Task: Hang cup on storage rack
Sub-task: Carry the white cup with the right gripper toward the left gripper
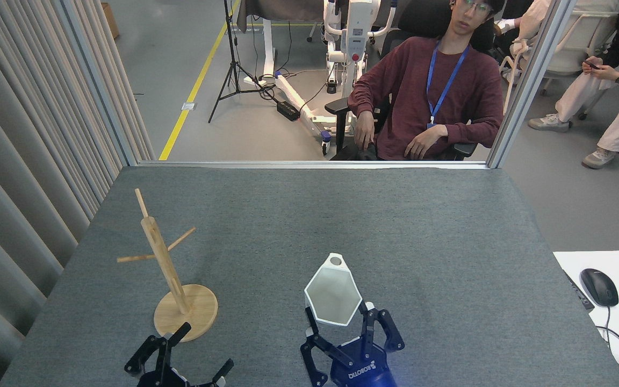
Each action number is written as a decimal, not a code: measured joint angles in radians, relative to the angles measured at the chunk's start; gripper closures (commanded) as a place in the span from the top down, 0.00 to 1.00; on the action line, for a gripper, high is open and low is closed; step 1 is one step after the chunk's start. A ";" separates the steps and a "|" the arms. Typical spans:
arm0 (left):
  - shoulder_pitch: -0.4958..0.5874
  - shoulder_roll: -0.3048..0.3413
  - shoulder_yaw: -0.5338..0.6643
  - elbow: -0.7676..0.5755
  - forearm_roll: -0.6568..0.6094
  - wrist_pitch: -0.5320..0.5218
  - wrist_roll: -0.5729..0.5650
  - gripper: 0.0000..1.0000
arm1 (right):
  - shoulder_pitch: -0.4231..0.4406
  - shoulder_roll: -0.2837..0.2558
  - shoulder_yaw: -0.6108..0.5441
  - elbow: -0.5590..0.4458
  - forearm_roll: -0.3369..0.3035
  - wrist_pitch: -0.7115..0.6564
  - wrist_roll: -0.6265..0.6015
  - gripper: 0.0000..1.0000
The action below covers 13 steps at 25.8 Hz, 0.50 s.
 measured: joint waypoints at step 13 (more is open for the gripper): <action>-0.016 -0.084 -0.081 -0.013 -0.136 0.004 0.001 1.00 | 0.034 0.001 0.181 0.044 0.112 0.048 -0.008 0.60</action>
